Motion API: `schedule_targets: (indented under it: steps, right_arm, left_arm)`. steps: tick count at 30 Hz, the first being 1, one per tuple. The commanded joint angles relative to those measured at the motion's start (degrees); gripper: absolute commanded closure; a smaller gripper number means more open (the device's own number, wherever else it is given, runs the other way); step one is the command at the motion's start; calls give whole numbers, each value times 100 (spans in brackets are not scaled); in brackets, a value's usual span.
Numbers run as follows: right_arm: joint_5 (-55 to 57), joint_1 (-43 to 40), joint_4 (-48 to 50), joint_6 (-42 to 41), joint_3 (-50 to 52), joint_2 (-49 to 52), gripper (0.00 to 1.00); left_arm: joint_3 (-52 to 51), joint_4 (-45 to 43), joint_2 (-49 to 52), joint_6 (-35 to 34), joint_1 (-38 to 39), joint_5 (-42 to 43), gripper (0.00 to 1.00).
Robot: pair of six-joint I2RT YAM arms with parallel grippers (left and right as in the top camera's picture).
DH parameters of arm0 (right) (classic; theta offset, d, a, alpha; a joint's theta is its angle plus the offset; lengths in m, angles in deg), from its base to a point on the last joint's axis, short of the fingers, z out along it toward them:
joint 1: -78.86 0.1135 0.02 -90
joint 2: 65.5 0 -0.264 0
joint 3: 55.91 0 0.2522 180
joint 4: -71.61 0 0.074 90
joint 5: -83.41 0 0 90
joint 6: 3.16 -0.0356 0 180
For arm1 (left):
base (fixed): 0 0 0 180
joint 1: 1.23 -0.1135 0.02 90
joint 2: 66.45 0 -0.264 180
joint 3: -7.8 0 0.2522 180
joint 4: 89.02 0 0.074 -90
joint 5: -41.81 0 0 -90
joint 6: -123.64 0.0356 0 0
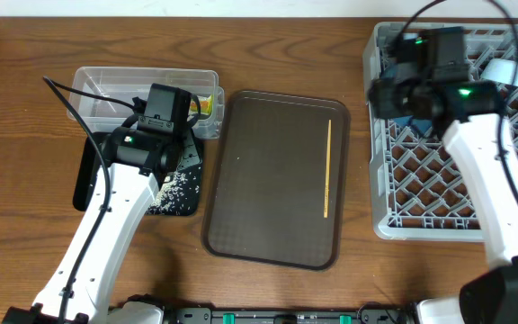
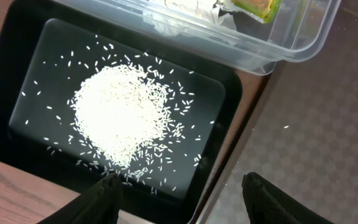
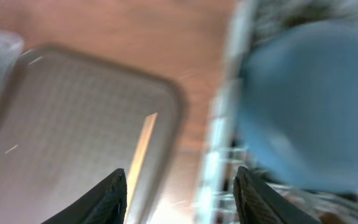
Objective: Sort waste into correct bins and load items into the dishwasher rack
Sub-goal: 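Reach the right gripper to the wooden chopstick on the brown tray and grasp it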
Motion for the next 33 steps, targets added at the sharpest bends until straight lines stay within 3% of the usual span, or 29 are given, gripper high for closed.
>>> schedule_targets:
  steps: [1, 7, 13, 20, 28, 30, 33]
  right_arm:
    - [-651, 407, -79, -234, 168, 306, 45]
    - [-396, 944, -103, -813, 459, 949, 47]
    - [553, 1357, -352, -1436, 527, 1591, 49]
    - [619, 1718, -455, -1705, 527, 2249, 57]
    - [824, 1845, -509, -2076, 527, 2841, 57]
    - [824, 1845, -507, -2074, 527, 2885, 63]
    - [822, 1845, -505, -2074, 527, 2889, 81]
  left_arm:
    - [39, -2, -31, -31, -28, -31, 35]
    - [39, -2, -31, -31, -28, -31, 35]
    - [39, -2, -31, -31, -28, -31, 35]
    - [39, 0, -31, -31, -28, -31, 35]
    - [39, 0, -31, -31, -28, -31, 35]
    - [39, -2, -31, -31, -28, -31, 35]
    - [39, -2, -31, -31, -28, -31, 35]
